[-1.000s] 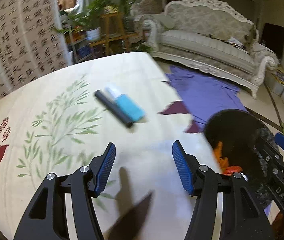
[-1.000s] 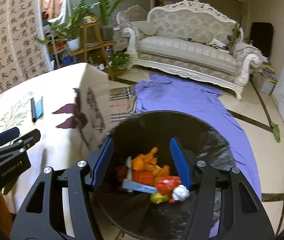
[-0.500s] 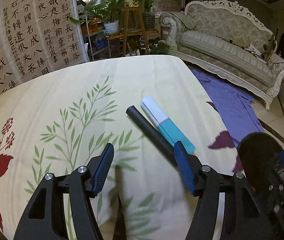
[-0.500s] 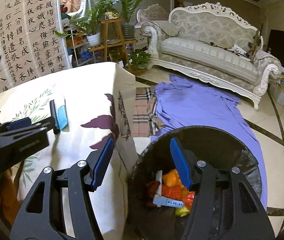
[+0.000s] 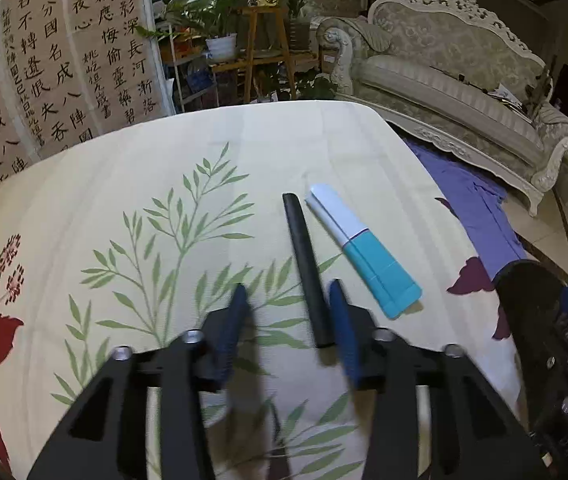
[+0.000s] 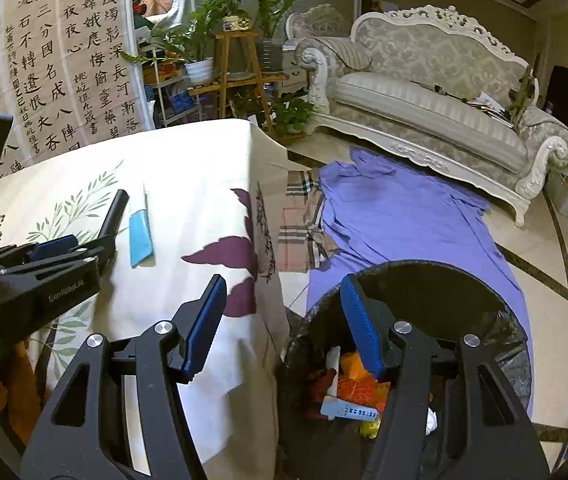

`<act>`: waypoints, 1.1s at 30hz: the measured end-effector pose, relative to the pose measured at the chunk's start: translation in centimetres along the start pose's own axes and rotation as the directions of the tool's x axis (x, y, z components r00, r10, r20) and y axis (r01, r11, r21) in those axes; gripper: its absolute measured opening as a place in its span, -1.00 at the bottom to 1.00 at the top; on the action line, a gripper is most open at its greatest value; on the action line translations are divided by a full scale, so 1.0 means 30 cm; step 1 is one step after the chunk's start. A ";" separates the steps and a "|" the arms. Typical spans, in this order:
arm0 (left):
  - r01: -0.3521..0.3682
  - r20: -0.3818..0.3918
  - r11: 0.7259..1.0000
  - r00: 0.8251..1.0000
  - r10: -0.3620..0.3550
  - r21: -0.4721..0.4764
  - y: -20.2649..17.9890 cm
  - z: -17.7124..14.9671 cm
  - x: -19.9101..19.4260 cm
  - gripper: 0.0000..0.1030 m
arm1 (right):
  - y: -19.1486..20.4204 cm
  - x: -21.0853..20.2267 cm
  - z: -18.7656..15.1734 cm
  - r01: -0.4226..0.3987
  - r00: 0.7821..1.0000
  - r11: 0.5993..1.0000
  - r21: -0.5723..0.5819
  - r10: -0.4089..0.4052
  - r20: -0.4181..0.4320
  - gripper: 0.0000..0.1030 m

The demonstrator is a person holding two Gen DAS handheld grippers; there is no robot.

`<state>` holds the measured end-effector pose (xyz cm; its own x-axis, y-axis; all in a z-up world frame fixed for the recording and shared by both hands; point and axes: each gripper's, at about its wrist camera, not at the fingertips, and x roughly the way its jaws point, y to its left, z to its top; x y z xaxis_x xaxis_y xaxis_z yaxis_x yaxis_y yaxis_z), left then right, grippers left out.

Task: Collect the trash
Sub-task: 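Move both tools back over the table toward the two markers, then grasp the black marker with the left tool while the right tool grasps the blue-and-white marker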

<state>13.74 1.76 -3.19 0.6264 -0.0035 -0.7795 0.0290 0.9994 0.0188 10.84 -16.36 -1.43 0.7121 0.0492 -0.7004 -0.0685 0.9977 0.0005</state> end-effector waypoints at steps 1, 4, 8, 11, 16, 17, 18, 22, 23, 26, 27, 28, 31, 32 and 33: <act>-0.005 0.004 1.000 1.000 0.005 0.007 0.005 -0.004 -0.002 -0.49 | 0.011 -0.001 0.004 -0.006 1.000 1.000 -0.006 0.006 0.001 0.13; 0.001 0.006 1.000 1.000 -0.001 0.013 0.029 -0.006 -0.006 -0.77 | 0.045 -0.004 0.012 -0.026 1.000 0.999 -0.022 0.026 0.001 0.13; 0.009 0.009 1.000 1.000 -0.010 0.021 0.057 -0.018 -0.018 -0.77 | 0.094 0.000 0.011 -0.065 0.998 0.997 -0.042 0.065 -0.017 0.13; 0.010 0.008 1.000 1.000 -0.010 0.008 0.097 -0.034 -0.032 -0.77 | 0.142 0.016 0.001 -0.100 0.994 0.993 -0.062 0.097 -0.048 0.13; -0.020 0.006 1.000 1.000 0.020 -0.023 0.185 -0.074 -0.065 -0.77 | 0.216 0.056 0.004 -0.137 0.987 0.985 -0.101 0.128 -0.098 0.13; -0.029 0.005 0.999 1.000 0.029 -0.036 0.212 -0.080 -0.072 -0.77 | 0.224 0.061 0.011 -0.139 0.987 0.985 -0.105 0.129 -0.100 0.13; -0.036 0.006 0.998 0.999 0.036 -0.048 0.234 -0.083 -0.079 -0.77 | 0.233 0.067 0.017 -0.140 0.987 0.984 -0.108 0.130 -0.099 0.13; -0.070 0.015 0.994 0.997 0.071 -0.084 0.323 -0.096 -0.100 -0.77 | 0.271 0.111 0.061 -0.136 0.987 0.983 -0.123 0.123 -0.105 0.13; -0.081 0.017 0.993 0.996 0.083 -0.089 0.342 -0.101 -0.103 -0.77 | 0.283 0.129 0.073 -0.133 0.987 0.983 -0.130 0.119 -0.108 0.12; -0.111 0.011 0.987 0.993 0.113 -0.118 0.410 -0.110 -0.105 -0.77 | 0.312 0.168 0.099 -0.129 0.986 0.982 -0.139 0.113 -0.122 0.10; -0.117 0.009 0.985 0.993 0.119 -0.126 0.426 -0.111 -0.104 -0.77 | 0.320 0.175 0.103 -0.126 0.986 0.982 -0.144 0.109 -0.123 0.07; -0.127 0.005 0.982 0.992 0.129 -0.141 0.453 -0.114 -0.103 -0.77 | 0.330 0.185 0.110 -0.123 0.987 0.981 -0.150 0.104 -0.125 0.03; -0.137 -0.001 0.976 0.990 0.139 -0.167 0.501 -0.121 -0.102 -0.77 | 0.350 0.204 0.121 -0.119 0.987 0.980 -0.161 0.099 -0.131 -0.17; -0.137 -0.001 0.975 0.990 0.139 -0.175 0.514 -0.123 -0.103 -0.77 | 0.357 0.208 0.125 -0.121 0.986 0.979 -0.167 0.100 -0.130 -0.28; -0.137 0.000 0.974 0.990 0.140 -0.178 0.522 -0.123 -0.105 -0.77 | 0.363 0.208 0.125 -0.123 0.986 0.977 -0.173 0.101 -0.131 -0.38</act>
<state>9.35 17.54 -2.75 0.6243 0.1360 -0.7693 -0.1962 0.9805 0.0141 17.17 -5.00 -3.13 0.6041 0.1432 -0.7840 -0.2759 0.9605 -0.0371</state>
